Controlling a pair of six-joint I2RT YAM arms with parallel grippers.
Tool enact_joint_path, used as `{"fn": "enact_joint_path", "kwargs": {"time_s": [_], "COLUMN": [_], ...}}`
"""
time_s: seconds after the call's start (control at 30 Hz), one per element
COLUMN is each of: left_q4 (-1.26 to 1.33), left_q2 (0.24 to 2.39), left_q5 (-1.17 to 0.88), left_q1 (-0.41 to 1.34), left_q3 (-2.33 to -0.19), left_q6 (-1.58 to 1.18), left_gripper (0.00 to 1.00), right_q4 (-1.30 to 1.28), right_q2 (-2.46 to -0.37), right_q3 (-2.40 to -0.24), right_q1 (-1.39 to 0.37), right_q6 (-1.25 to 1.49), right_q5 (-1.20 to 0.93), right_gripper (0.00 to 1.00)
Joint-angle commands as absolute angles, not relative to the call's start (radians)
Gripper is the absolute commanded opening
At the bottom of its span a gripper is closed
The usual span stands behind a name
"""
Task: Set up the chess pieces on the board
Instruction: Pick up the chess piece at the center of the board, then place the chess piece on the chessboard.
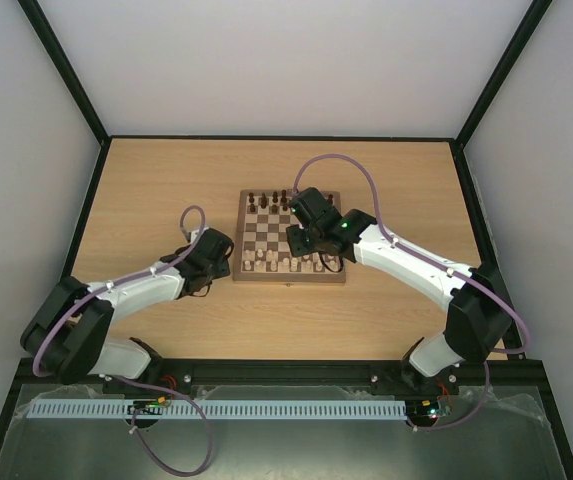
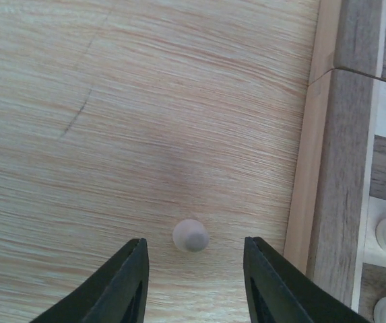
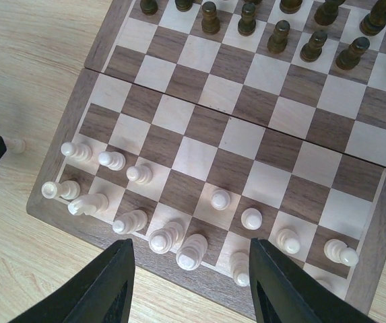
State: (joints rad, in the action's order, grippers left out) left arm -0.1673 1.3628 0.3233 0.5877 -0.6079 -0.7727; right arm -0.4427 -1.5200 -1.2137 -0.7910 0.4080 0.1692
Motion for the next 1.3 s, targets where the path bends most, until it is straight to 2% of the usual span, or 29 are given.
{"fn": "enact_joint_path", "kwargs": {"time_s": [0.0, 0.17, 0.27, 0.43, 0.83, 1.13, 1.27], "left_q4": [-0.139, -0.132, -0.131, -0.128, -0.146, -0.196, -0.268], "left_q2": [1.394, 1.420, 1.434, 1.450, 1.474, 1.437, 1.418], "left_q5": [0.329, 0.330, 0.335, 0.341, 0.359, 0.354, 0.325], "left_q1": [0.585, 0.585, 0.585, 0.586, 0.582, 0.588, 0.596], "left_q3": [-0.603, -0.607, -0.612, -0.624, -0.665, -0.692, -0.771], "left_q6": [-0.773, -0.770, -0.768, -0.763, -0.749, -0.731, -0.684], "left_gripper": [0.40, 0.31, 0.30, 0.22, 0.11, 0.06, 0.05], "right_q4": [-0.454, -0.458, -0.457, -0.458, -0.458, -0.457, -0.459], "right_q2": [-1.520, -1.522, -1.519, -1.519, -1.516, -1.507, -1.500], "right_q3": [-1.205, -1.206, -1.205, -1.204, -1.202, -1.200, -1.198], "right_q1": [-0.787, -0.786, -0.787, -0.787, -0.786, -0.787, -0.786], "right_q6": [0.403, 0.399, 0.398, 0.397, 0.394, 0.394, 0.398], "right_q5": [0.165, 0.163, 0.161, 0.161, 0.158, 0.160, 0.177], "right_gripper": [0.47, 0.47, 0.47, 0.47, 0.47, 0.47, 0.47]}}
